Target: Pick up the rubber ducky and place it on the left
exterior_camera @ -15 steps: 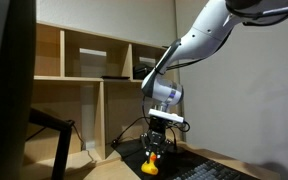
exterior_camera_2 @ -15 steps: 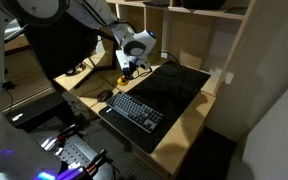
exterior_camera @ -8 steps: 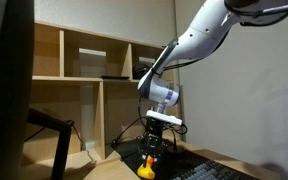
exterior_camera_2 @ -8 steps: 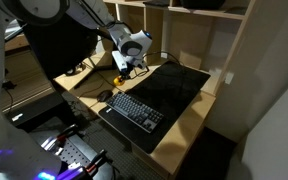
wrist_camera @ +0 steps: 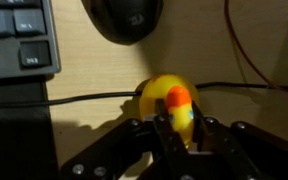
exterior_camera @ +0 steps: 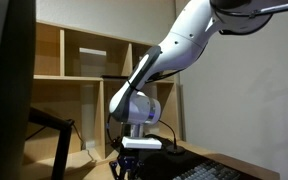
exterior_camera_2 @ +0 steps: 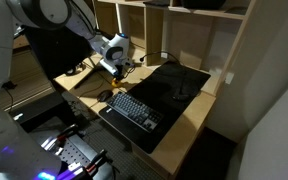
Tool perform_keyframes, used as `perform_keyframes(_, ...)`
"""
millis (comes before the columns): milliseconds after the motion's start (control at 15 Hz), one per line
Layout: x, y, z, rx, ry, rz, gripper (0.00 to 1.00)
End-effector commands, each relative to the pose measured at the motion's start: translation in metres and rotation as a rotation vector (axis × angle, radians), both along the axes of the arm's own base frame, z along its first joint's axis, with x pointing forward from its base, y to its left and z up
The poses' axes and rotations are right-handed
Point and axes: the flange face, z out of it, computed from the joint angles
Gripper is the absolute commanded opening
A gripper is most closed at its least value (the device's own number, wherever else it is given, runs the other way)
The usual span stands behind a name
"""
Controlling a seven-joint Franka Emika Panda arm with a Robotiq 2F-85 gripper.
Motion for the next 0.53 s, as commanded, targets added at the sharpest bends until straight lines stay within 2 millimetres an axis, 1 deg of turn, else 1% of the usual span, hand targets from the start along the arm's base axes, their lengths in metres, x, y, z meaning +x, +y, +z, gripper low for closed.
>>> perform_keyframes(0,0.003,0.015,-0.004,-0.085,-0.142,0.077,0.06)
perform_keyframes(267,0.005,0.024,0.005,-0.15,-0.252,0.126,0.06)
perform_keyframes(467,0.002,0.031,0.009,-0.145,-0.261,0.128,0.06)
